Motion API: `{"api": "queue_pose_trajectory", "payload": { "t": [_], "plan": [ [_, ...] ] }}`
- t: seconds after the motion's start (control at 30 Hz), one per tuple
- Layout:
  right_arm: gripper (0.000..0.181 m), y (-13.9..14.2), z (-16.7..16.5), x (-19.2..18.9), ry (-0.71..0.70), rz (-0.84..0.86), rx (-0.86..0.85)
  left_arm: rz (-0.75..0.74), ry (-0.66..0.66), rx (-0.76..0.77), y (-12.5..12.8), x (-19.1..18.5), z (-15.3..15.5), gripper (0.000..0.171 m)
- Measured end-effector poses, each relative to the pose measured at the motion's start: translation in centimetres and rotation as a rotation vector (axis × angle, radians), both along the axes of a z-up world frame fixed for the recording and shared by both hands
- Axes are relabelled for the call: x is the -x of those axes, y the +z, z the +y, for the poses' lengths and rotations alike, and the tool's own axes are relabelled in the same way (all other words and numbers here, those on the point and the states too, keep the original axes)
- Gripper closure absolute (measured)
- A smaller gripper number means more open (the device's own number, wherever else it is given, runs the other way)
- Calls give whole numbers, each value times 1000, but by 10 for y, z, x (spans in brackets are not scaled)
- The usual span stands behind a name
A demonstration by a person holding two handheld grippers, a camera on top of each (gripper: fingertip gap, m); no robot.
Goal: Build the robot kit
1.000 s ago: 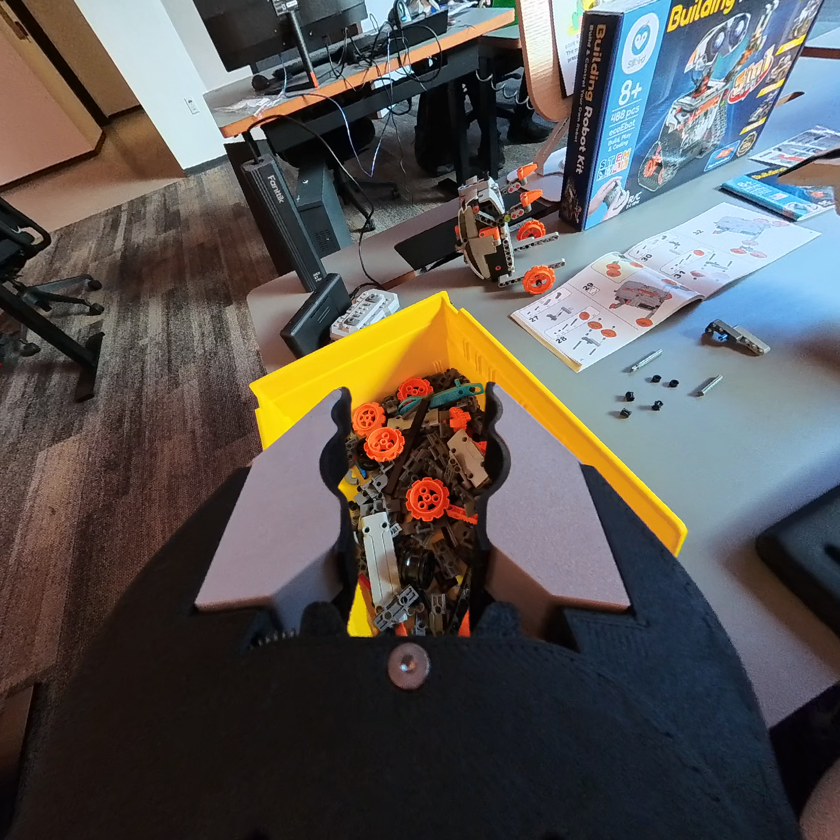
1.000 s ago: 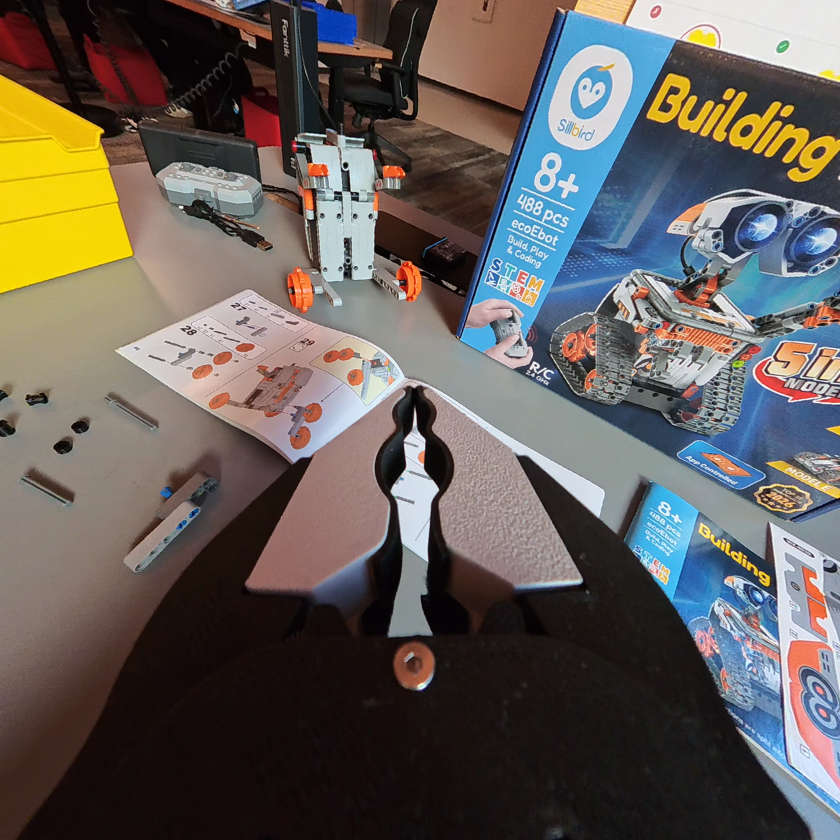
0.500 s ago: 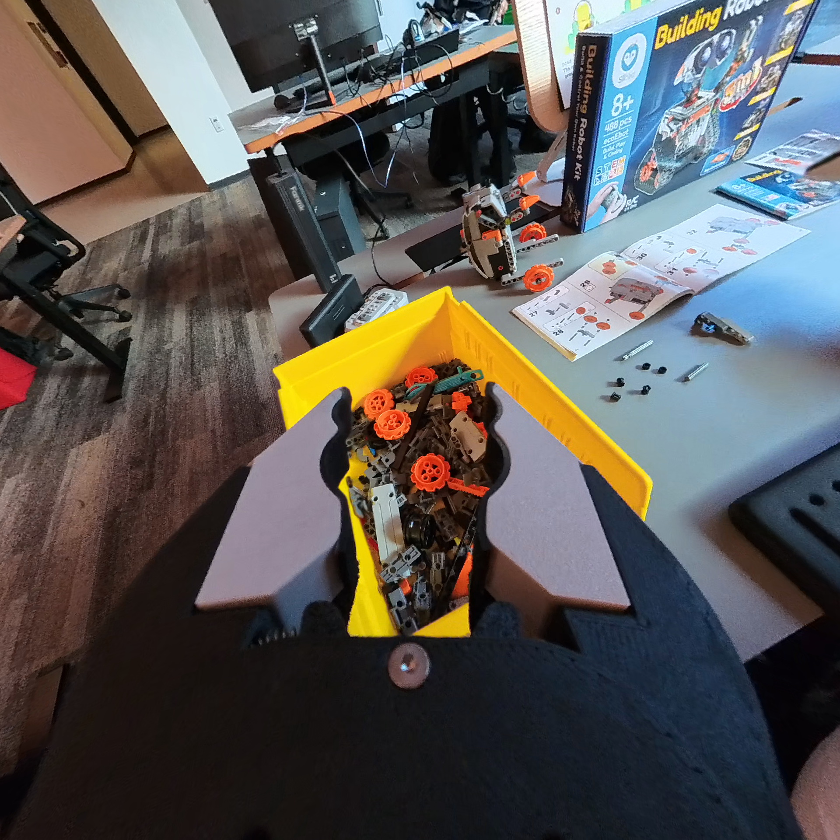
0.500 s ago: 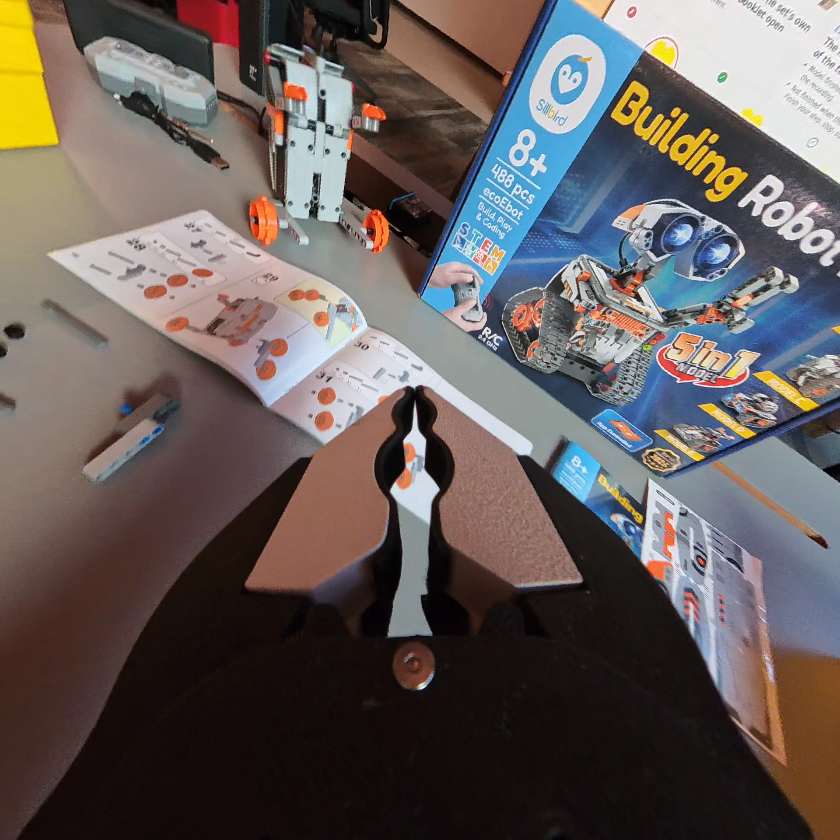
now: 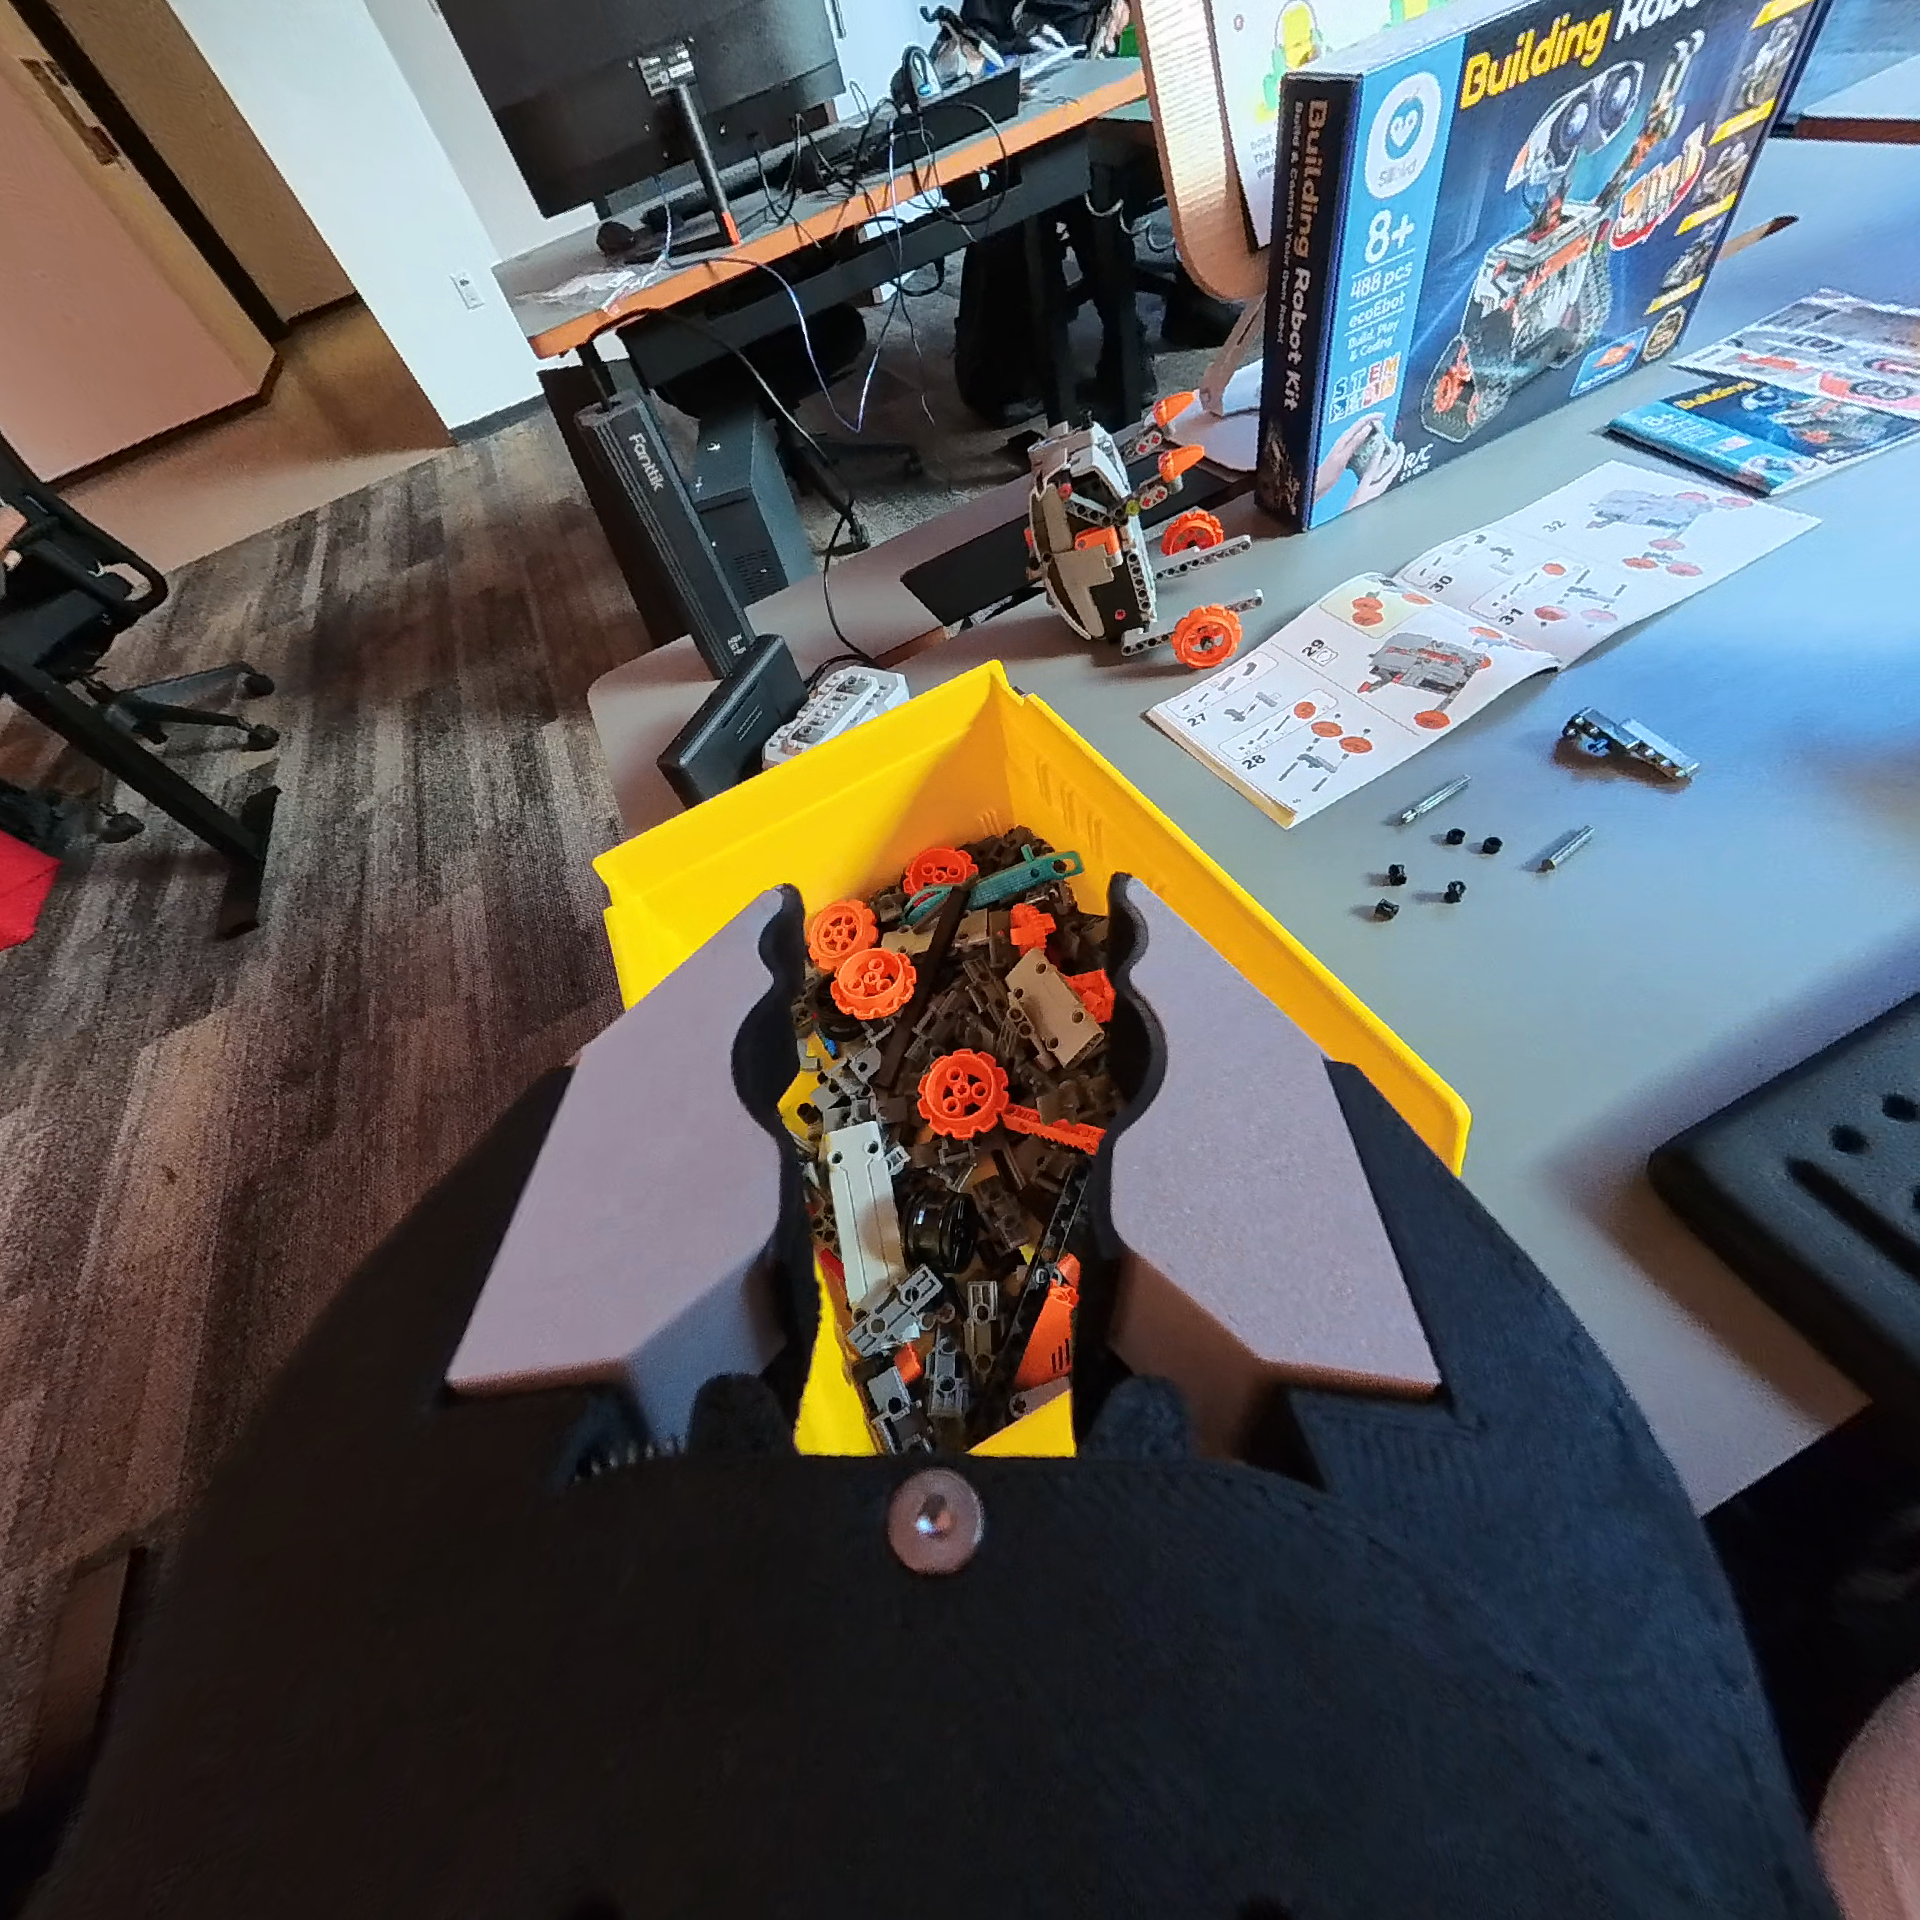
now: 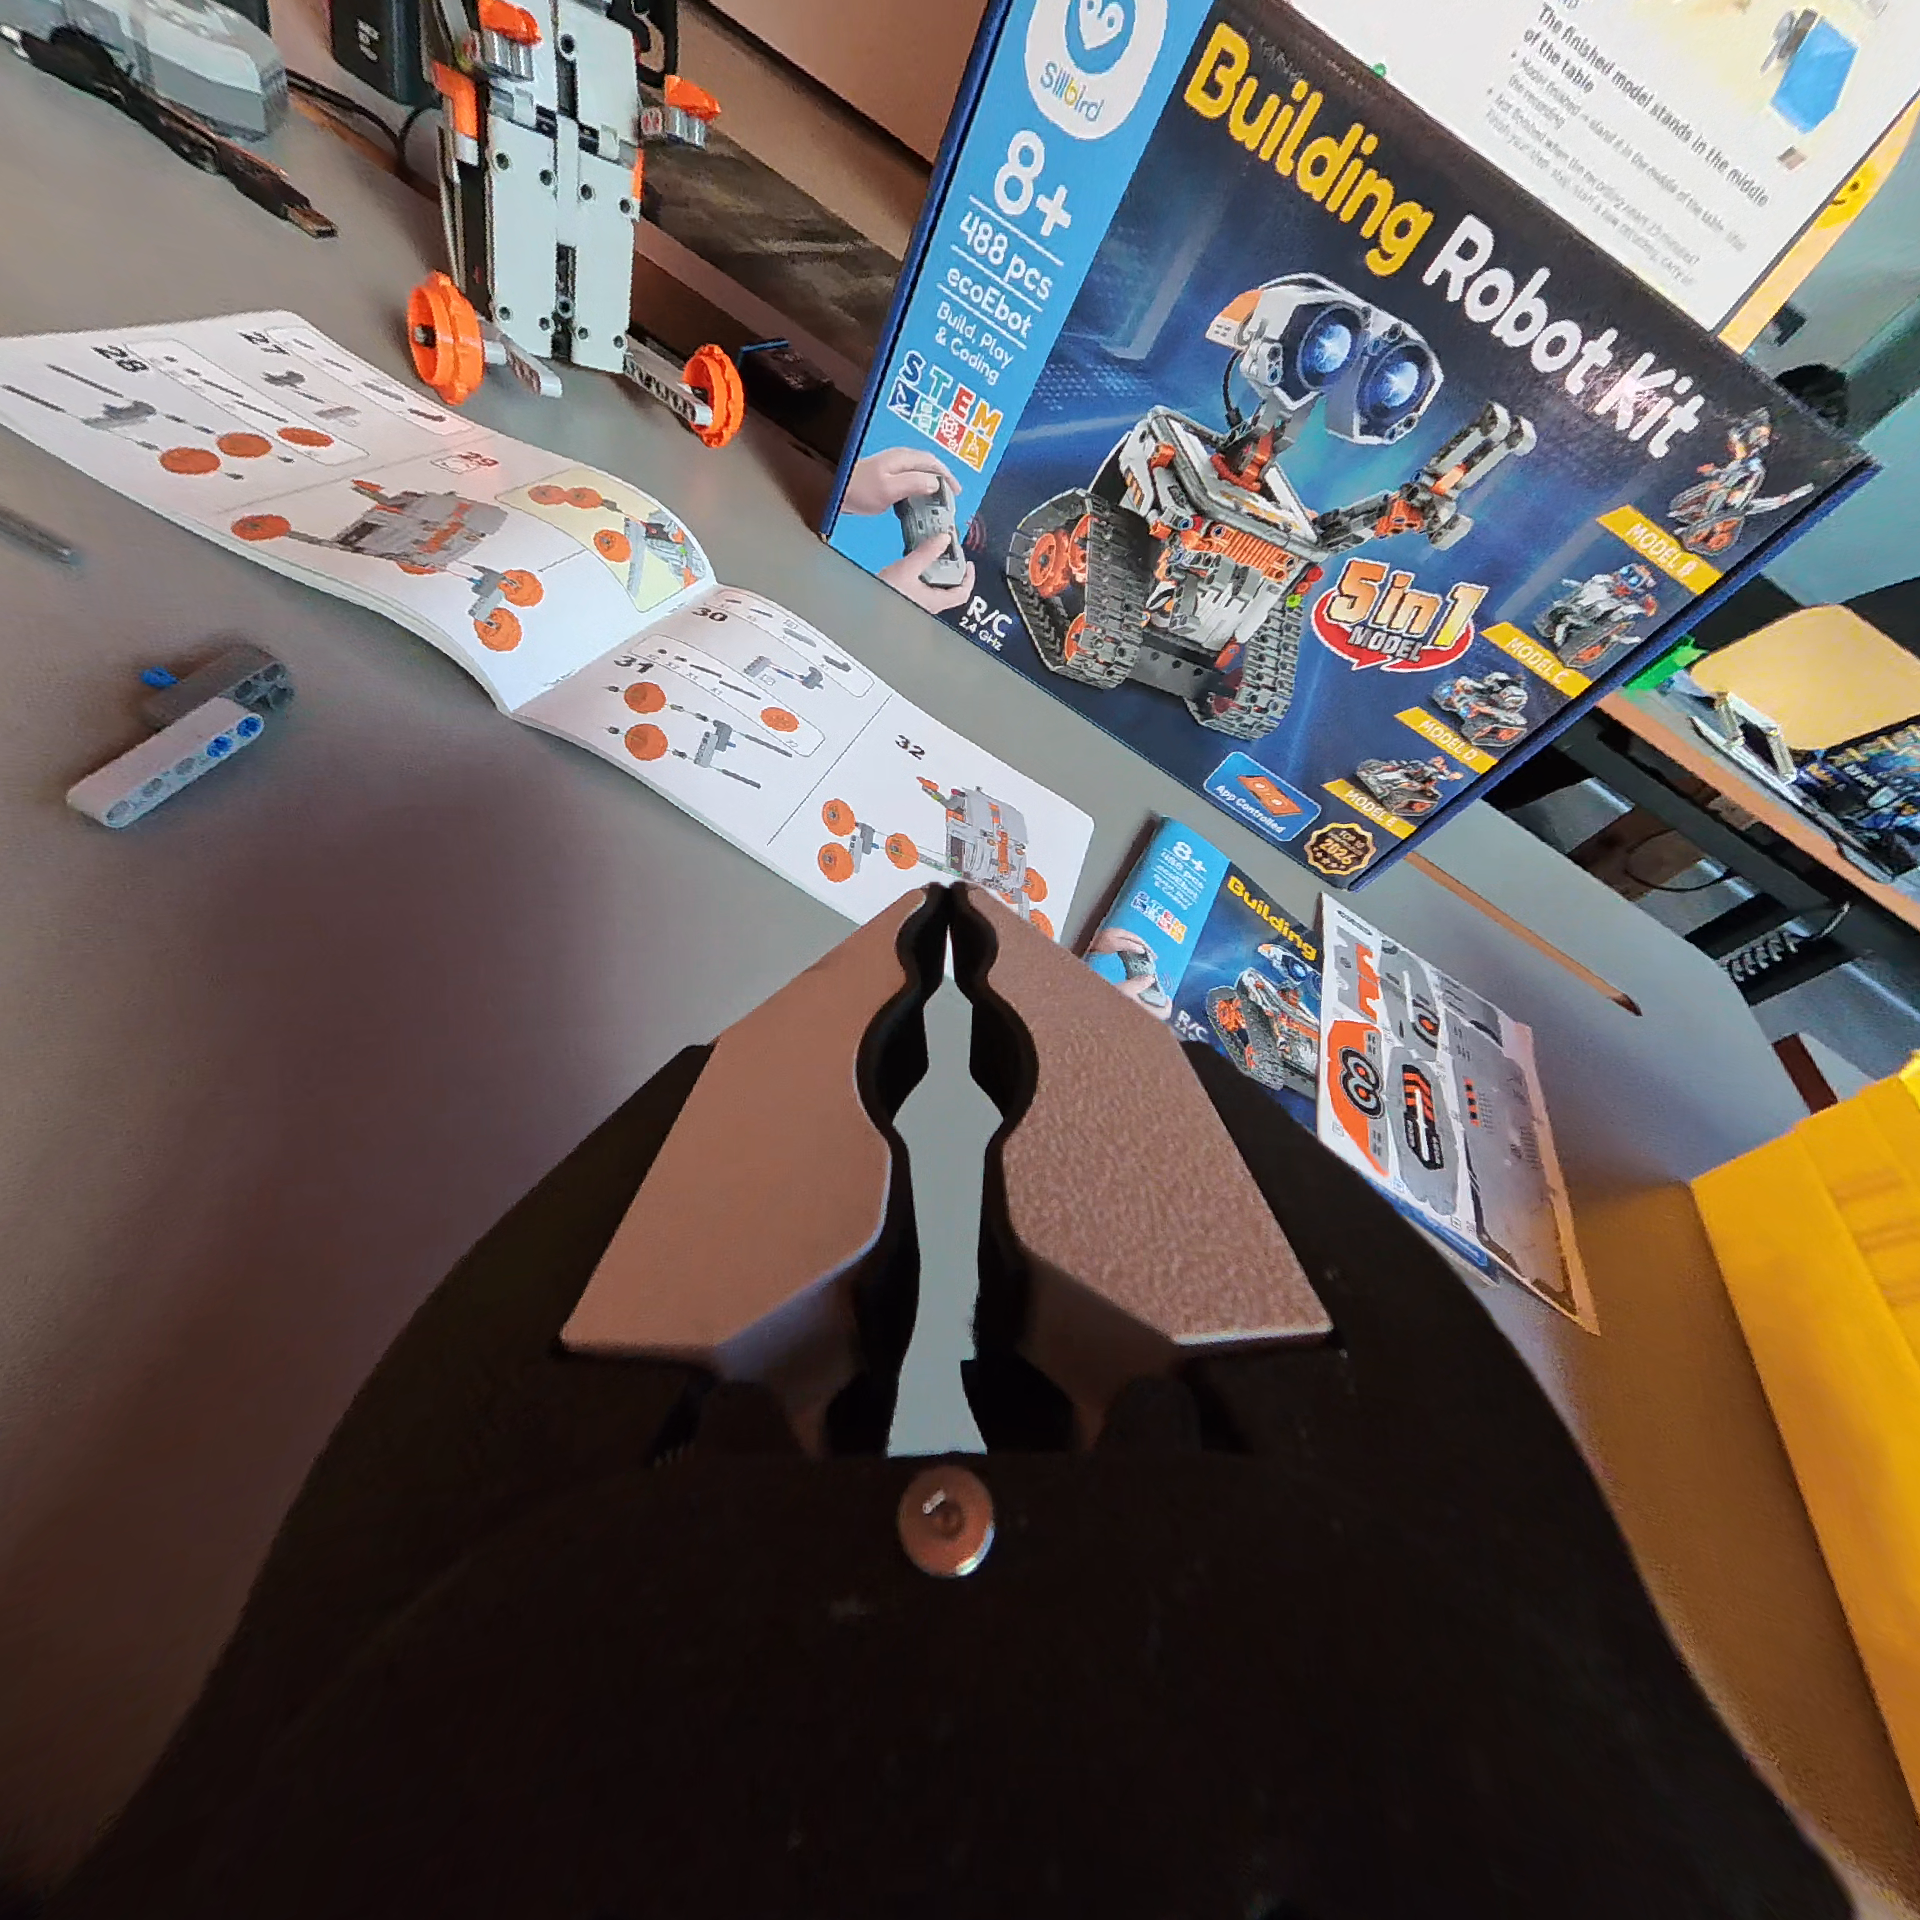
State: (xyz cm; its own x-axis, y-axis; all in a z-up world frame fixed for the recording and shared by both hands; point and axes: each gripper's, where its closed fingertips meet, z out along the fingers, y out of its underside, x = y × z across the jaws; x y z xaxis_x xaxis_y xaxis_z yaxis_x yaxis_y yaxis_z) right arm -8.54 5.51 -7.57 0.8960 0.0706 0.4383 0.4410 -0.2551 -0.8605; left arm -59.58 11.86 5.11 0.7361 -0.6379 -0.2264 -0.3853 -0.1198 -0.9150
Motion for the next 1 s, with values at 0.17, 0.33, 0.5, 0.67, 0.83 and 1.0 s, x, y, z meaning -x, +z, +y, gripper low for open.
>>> {"api": "queue_pose_trajectory", "payload": {
  "t": [0.17,0.33,0.5,0.67,0.83,1.0],
  "plan": [
    [181,-6,2,2,6,-22,28,-5,12,1,0,5,0,116],
    [181,-8,2,2,4,-34,39,-1,15,4,-1,6,1,116],
    [181,-5,2,-6,-30,-23,26,-2,14,2,-1,7,1,116],
    [181,-1,4,-19,-70,13,35,-1,17,7,-3,10,2,116],
    [181,18,16,-32,-111,7,57,-16,10,7,-1,7,2,116],
    [181,25,26,-30,-78,96,2,4,0,7,-3,3,-1,116]
  ]
}}
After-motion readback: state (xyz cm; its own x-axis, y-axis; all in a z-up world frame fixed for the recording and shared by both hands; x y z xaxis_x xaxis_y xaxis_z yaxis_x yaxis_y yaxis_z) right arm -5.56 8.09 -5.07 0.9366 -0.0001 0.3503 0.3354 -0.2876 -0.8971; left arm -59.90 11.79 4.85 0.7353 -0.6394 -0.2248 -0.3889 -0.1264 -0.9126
